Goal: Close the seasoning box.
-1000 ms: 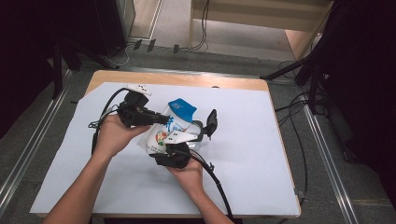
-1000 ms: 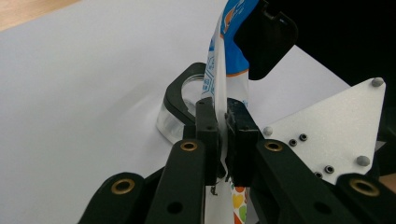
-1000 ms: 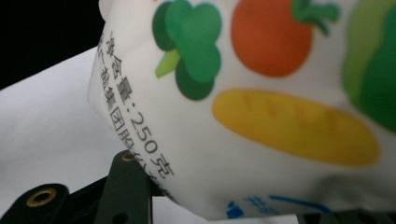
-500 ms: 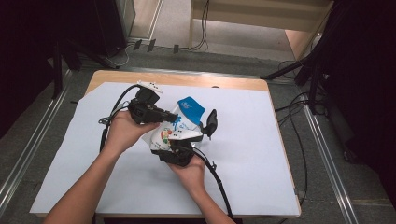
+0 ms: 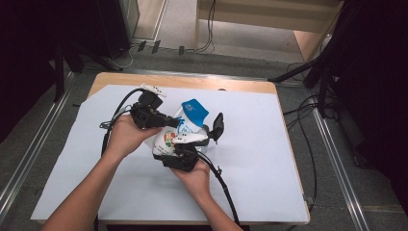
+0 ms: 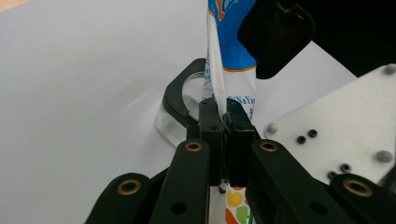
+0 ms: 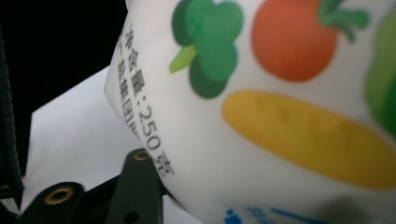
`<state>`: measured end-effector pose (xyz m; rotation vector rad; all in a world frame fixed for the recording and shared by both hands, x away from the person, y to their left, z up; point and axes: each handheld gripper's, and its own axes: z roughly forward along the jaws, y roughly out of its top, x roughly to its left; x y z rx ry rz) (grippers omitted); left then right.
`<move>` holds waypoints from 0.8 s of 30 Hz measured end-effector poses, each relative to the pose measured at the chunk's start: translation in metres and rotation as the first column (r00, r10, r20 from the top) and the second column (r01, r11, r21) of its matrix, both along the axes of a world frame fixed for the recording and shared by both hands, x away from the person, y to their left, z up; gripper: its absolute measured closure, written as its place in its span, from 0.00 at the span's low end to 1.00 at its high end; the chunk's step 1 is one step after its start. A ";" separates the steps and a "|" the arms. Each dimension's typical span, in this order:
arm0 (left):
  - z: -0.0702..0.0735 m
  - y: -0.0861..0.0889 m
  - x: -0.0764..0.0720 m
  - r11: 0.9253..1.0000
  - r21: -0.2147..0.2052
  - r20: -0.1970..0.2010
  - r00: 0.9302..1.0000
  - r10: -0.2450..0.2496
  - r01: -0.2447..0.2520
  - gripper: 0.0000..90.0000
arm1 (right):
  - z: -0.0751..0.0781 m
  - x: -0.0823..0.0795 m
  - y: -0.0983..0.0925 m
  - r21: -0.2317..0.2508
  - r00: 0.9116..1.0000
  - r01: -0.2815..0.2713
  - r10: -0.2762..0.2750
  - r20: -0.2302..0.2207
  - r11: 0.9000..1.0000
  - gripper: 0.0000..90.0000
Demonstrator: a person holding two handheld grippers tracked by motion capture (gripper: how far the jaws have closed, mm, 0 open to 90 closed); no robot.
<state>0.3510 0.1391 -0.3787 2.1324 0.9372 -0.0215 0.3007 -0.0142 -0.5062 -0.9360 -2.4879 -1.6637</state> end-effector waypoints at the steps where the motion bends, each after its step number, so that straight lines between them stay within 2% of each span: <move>1: 0.000 0.000 0.000 1.000 0.002 0.002 1.000 -0.001 0.001 0.99 | 0.001 0.000 0.001 -0.009 1.000 0.003 -0.003 0.003 1.000 0.63; 4: 0.002 -0.003 0.001 1.000 0.012 0.001 1.000 0.006 -0.006 1.00 | 0.003 0.000 0.001 -0.035 1.000 0.019 -0.019 0.011 0.999 0.62; 6: 0.002 -0.006 0.002 1.000 0.027 0.003 1.000 0.005 -0.005 0.99 | 0.003 0.000 0.001 -0.037 1.000 0.029 -0.029 -0.003 0.999 0.65; 9: 0.001 -0.008 0.003 1.000 0.030 -0.003 1.000 0.007 -0.007 0.99 | 0.003 0.001 -0.001 -0.014 0.999 0.035 -0.035 -0.030 0.999 0.70; 15: -0.001 -0.007 0.004 1.000 0.008 -0.002 1.000 -0.004 0.004 0.96 | 0.003 0.001 -0.002 0.048 0.998 0.022 -0.019 -0.061 0.999 0.73; 19: -0.005 -0.004 0.003 1.000 0.000 -0.014 1.000 -0.016 0.016 0.89 | 0.001 0.002 -0.003 0.083 0.996 0.014 -0.007 -0.086 0.996 0.74; 22: -0.005 -0.003 0.002 1.000 0.006 -0.016 1.000 -0.008 0.008 0.93 | 0.001 0.002 -0.003 0.085 0.996 0.009 -0.002 -0.084 0.996 0.74; 24: -0.004 -0.004 0.001 1.000 0.028 -0.011 1.000 -0.012 0.012 0.97 | 0.001 0.002 -0.002 0.083 0.996 0.007 0.000 -0.086 0.997 0.74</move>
